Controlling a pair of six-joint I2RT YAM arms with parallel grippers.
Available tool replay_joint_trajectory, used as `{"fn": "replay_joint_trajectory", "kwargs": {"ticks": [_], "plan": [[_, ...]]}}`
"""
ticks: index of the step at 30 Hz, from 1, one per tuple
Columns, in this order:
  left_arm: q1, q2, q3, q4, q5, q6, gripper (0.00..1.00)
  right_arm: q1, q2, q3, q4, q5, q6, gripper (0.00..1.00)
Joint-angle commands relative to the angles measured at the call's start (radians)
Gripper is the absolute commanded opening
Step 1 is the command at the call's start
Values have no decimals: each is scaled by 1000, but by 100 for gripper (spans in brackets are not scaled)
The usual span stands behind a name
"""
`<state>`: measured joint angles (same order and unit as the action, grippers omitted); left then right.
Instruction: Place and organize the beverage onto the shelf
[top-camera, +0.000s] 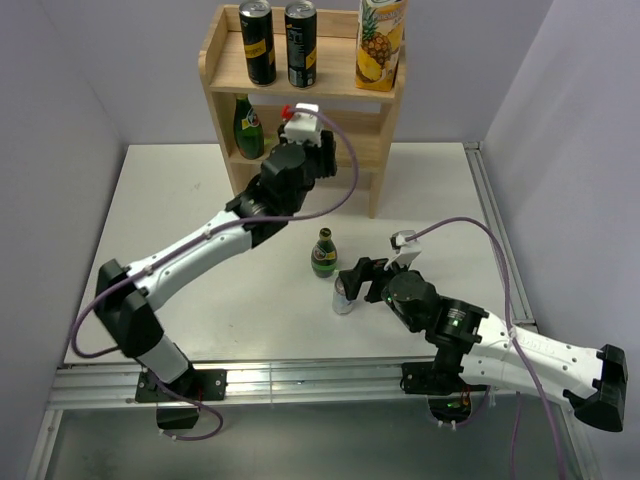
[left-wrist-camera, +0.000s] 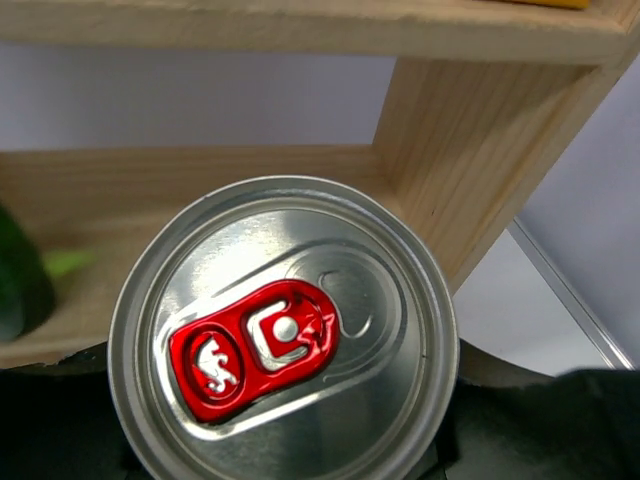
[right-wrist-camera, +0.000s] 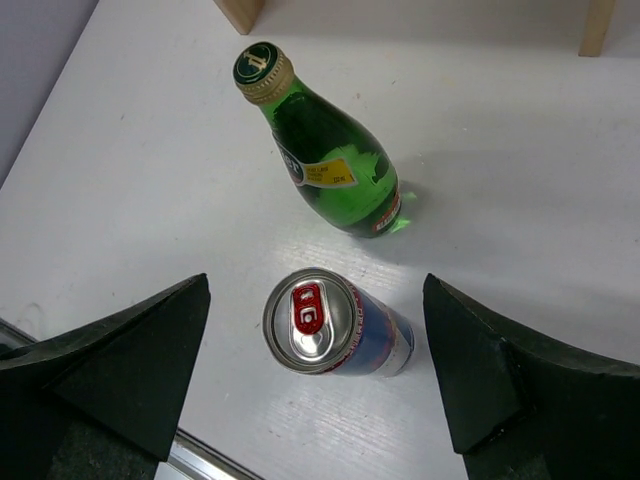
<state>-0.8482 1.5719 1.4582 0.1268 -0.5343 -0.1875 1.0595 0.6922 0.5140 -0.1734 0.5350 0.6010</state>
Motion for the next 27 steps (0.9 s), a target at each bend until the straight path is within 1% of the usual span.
{"fn": "replay_joint_trajectory", "kwargs": {"ticks": [1, 2, 5, 8, 19, 24, 27], "plan": [[23, 106, 163, 10, 132, 49, 0, -6, -43, 1, -6, 34, 2, 94], [34, 129, 218, 7, 160, 46, 0, -4, -51, -2, -12, 39, 8, 94], [41, 210, 305, 2, 180, 49, 0, -4, -71, -12, -24, 45, 16, 94], [44, 275, 367, 2, 195, 37, 0, -6, -82, -17, -35, 52, 20, 94], [46, 387, 419, 76, 214, -7, 0, -4, -122, -40, -60, 63, 31, 94], [46, 450, 468, 79, 215, -9, 0, -6, -137, -48, -71, 65, 36, 94], [46, 479, 484, 111, 214, -6, 0, -4, -143, -51, -74, 66, 36, 94]]}}
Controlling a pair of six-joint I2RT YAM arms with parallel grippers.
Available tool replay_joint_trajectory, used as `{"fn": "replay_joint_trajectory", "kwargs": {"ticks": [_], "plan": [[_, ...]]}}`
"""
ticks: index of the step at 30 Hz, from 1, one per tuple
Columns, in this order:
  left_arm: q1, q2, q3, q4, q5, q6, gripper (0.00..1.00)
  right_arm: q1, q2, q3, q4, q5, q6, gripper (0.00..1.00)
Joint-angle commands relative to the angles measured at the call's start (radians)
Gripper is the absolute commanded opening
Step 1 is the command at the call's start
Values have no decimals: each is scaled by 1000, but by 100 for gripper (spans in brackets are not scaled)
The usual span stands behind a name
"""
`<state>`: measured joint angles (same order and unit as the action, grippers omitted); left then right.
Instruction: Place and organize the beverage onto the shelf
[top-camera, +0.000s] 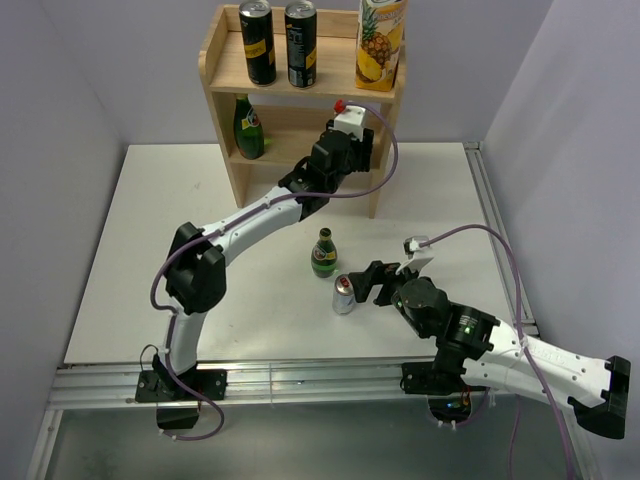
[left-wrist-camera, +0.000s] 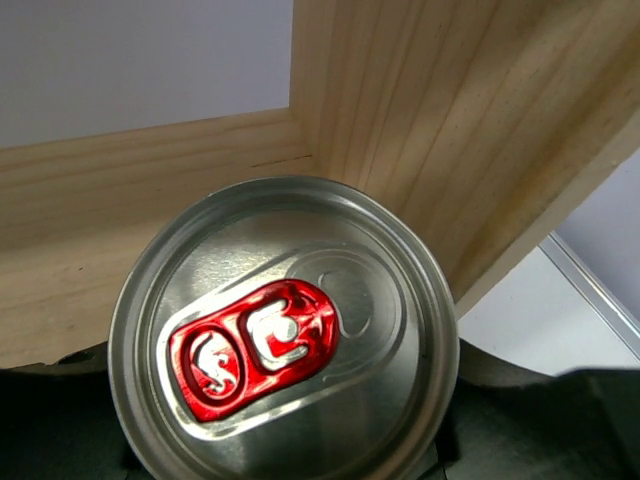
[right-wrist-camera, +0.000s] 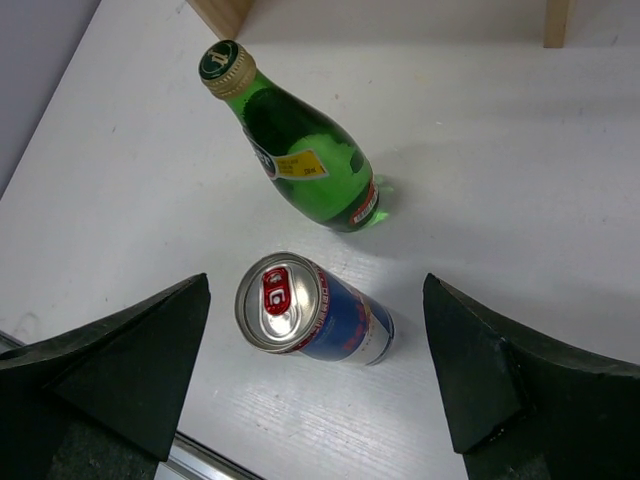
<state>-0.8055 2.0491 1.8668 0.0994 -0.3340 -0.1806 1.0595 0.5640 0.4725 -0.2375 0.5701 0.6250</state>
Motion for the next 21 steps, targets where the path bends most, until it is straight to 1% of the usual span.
{"fn": "replay_joint_trajectory", "kwargs": {"ticks": [1, 5, 15, 17, 20, 21], "plan": [[3, 11, 92, 141, 9, -14, 0, -6, -15, -9, -14, 31, 13, 94], [3, 69, 153, 134, 7, -14, 0, -6, -26, -14, -22, 31, 16, 94], [3, 125, 196, 146, 4, -26, 0, -6, -16, -28, -16, 25, 19, 94], [3, 128, 196, 146, 3, -26, 3, -6, -16, -29, -13, 24, 19, 94], [3, 123, 180, 151, 0, -23, 28, -6, -13, -31, -8, 25, 18, 94], [3, 122, 174, 157, 0, -19, 42, -4, -12, -31, -6, 24, 18, 94]]}}
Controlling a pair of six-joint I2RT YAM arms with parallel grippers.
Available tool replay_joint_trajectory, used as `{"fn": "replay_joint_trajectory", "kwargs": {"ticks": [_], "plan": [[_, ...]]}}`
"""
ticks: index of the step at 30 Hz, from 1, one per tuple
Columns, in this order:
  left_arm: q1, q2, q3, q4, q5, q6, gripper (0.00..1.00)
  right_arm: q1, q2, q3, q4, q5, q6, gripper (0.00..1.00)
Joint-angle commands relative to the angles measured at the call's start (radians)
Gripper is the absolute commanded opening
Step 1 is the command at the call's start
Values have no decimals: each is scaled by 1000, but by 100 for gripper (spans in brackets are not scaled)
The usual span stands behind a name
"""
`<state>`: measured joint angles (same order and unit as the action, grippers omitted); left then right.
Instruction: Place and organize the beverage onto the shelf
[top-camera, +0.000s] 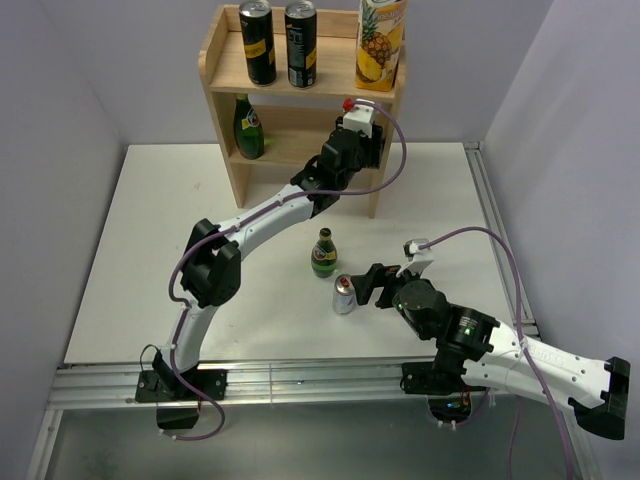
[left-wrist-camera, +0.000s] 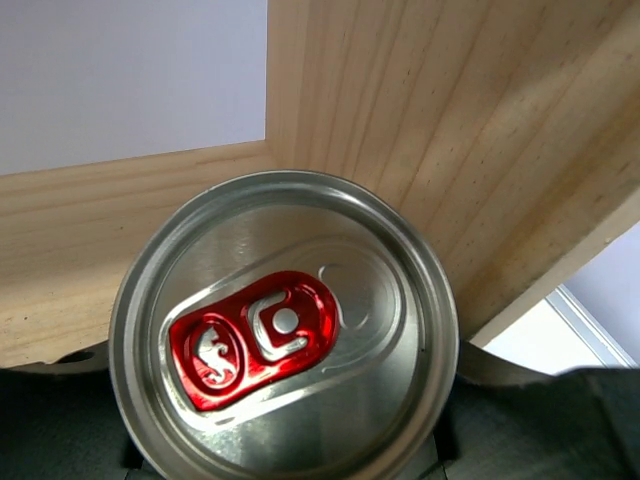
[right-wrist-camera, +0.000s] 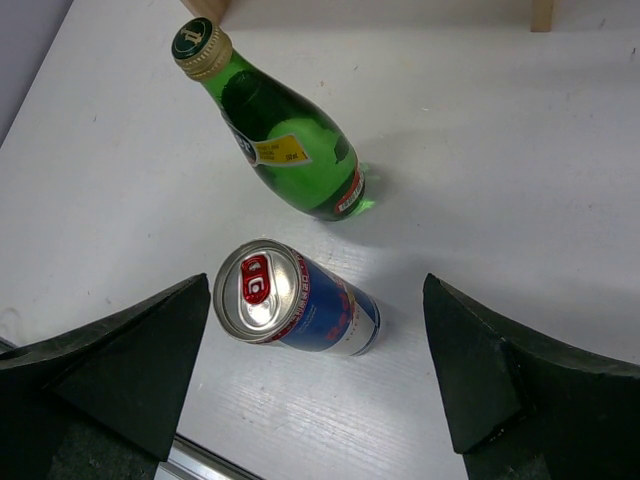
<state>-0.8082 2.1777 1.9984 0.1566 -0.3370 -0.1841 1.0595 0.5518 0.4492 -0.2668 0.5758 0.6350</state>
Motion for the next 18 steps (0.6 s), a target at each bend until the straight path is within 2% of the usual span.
{"fn": "replay_joint_trajectory", "kwargs": {"ticks": [1, 3, 6, 18], "plan": [[4, -9, 39, 100, 3, -15, 48, -4, 2, -7, 23, 18, 9, 94], [6, -12, 30, 101, 1, -14, 61, -6, 3, -7, 24, 15, 9, 94], [6, -19, 19, 107, -11, -14, 71, -6, 5, -9, 26, 13, 12, 94], [6, -32, -9, 120, -16, -11, 73, -4, 8, -6, 26, 13, 12, 94]]}}
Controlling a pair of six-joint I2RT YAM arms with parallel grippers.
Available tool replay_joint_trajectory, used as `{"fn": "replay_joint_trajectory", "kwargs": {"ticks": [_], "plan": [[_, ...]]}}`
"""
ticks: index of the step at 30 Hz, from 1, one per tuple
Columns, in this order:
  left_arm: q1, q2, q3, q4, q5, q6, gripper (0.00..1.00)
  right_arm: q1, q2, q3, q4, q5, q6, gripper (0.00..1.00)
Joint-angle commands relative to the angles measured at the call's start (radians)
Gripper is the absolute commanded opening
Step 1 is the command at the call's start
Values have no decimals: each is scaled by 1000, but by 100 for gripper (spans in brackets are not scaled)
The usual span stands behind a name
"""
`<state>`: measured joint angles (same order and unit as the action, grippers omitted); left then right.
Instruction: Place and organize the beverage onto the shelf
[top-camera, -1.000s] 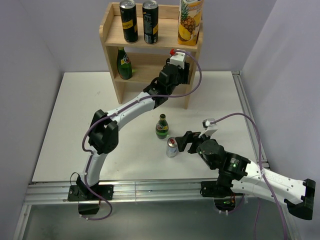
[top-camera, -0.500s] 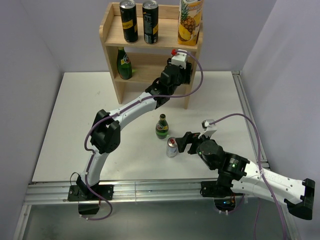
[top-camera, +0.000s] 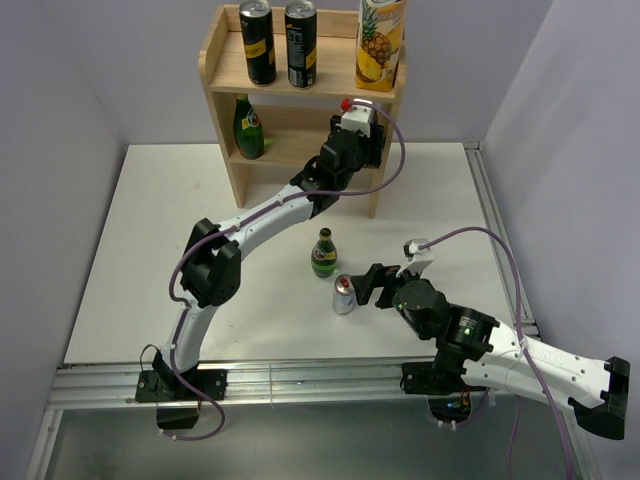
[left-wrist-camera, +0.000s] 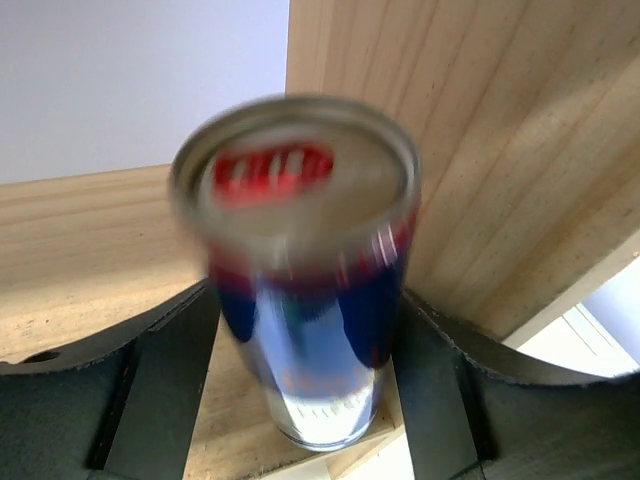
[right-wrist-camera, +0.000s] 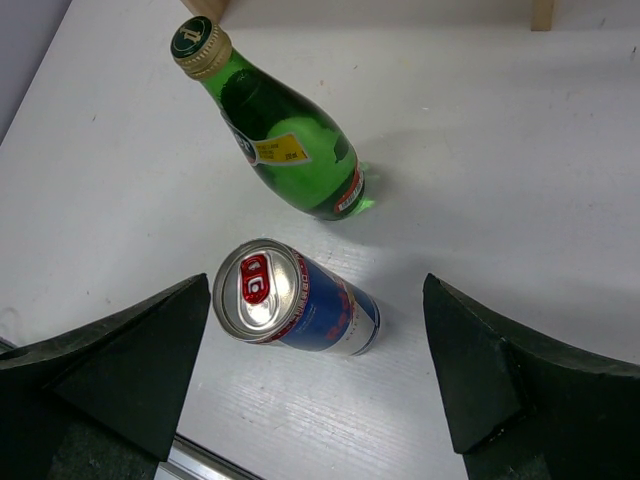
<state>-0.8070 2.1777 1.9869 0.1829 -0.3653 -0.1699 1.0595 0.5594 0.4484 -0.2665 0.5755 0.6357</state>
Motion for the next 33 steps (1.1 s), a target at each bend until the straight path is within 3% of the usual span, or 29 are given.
{"fn": "replay_joint_trajectory", "kwargs": {"ticks": [1, 12, 33], "plan": [[3, -33, 0, 96, 14, -25, 73, -4, 0, -5, 24, 14, 12, 94], [2, -59, -57, 110, 25, -20, 72, -6, 0, -5, 27, 9, 13, 94], [-11, -182, -237, 150, 186, 0, 74, -4, -10, -7, 33, -6, 39, 93]]}}
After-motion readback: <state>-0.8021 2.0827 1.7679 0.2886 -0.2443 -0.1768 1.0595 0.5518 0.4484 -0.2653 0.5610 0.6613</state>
